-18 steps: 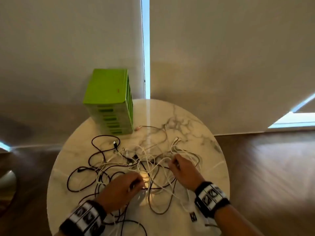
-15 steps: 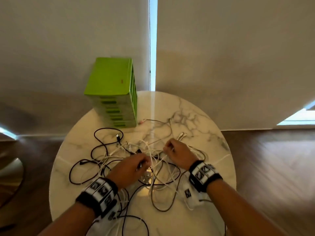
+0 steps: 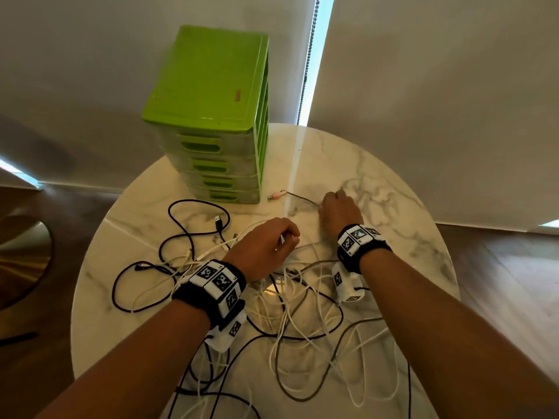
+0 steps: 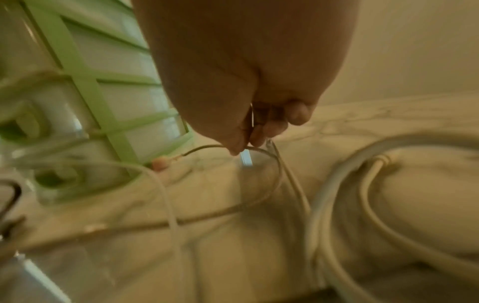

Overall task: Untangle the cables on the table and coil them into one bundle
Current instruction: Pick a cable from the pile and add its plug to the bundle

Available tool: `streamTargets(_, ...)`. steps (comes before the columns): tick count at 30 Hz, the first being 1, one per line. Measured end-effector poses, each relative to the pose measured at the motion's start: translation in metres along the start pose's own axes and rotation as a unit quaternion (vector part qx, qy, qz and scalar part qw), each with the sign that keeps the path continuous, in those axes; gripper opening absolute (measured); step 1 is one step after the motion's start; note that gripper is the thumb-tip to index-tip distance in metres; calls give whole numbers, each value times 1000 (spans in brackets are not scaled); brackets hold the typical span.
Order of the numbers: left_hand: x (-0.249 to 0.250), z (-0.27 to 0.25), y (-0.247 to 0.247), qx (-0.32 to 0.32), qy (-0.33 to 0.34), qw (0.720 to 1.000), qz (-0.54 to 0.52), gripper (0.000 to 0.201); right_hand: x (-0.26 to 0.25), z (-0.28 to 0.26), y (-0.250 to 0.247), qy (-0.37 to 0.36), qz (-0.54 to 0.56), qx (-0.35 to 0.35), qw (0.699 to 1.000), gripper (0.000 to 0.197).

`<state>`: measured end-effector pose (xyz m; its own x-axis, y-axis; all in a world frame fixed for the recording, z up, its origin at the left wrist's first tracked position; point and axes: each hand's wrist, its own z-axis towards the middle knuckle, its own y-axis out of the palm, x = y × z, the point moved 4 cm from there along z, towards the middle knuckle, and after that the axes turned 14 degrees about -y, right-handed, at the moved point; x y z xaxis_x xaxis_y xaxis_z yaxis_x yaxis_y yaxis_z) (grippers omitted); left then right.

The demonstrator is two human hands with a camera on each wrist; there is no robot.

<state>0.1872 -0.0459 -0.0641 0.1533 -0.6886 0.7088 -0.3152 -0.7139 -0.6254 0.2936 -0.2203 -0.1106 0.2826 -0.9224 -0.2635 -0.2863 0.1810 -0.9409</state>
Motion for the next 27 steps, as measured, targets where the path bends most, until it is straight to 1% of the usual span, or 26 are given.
streamTargets(1,0,1,0,-7,-3,1000,-2,13,-1,-5,-8,-4,23,17,1000,21)
streamTargets(2,2,1,0,-15,-9,1000,-5,18,-3,-13,-17,-9,75,43,996,14)
streamTargets(3,3,1,-1,-20,-16,1000,-10,25,-5,-24,-27,-24,148,70,986,9)
streamTargets(4,5,1,-3,-21,-26,999,-22,34,-10,-36,-38,-53,227,88,969,7)
streamTargets(6,9,-1,-6,-18,-41,997,-63,57,-26,-70,-59,-114,359,105,920,6)
streamTargets(7,10,-3,-7,-11,-45,995,-92,66,-35,-86,-66,-141,388,103,905,5)
streamTargets(8,11,-6,-7,-4,-47,991,-127,71,-45,-100,-69,-161,396,96,899,4)
streamTargets(9,13,-11,-8,1,-45,986,-159,70,-53,-112,-68,-175,397,87,897,5)
streamTargets(10,15,-16,-10,9,-39,982,-184,64,-61,-121,-63,-183,394,77,898,6)
streamTargets(12,21,-29,-16,40,-14,978,-206,47,-72,-134,-45,-190,368,51,909,11)
streamTargets(14,25,-42,-22,67,14,973,-223,39,-80,-142,-27,-205,319,19,925,25)
streamTargets(16,30,-54,-29,73,32,962,-260,38,-86,-149,-16,-224,287,-2,931,39)
streamTargets(17,34,-59,-32,66,31,954,-291,40,-86,-151,-15,-235,287,-2,929,43)
streamTargets(19,40,-71,-41,33,19,926,-376,42,-80,-152,-13,-257,299,1,919,42)
streamTargets(21,47,-84,-58,8,31,897,-441,42,-67,-150,-14,-260,280,-24,924,37)
streamTargets(23,49,-94,-85,25,53,875,-480,43,-47,-146,-18,-240,230,-50,942,38)
streamTargets(25,48,-106,-115,58,67,858,-505,43,-32,-144,-29,-216,182,-49,958,41)
streamTargets(26,48,-113,-127,69,72,854,-511,45,-29,-142,-36,-206,150,-48,966,43)
streamTargets(27,47,-118,-136,78,74,858,-502,45,-28,-139,-43,-191,110,-51,974,44)
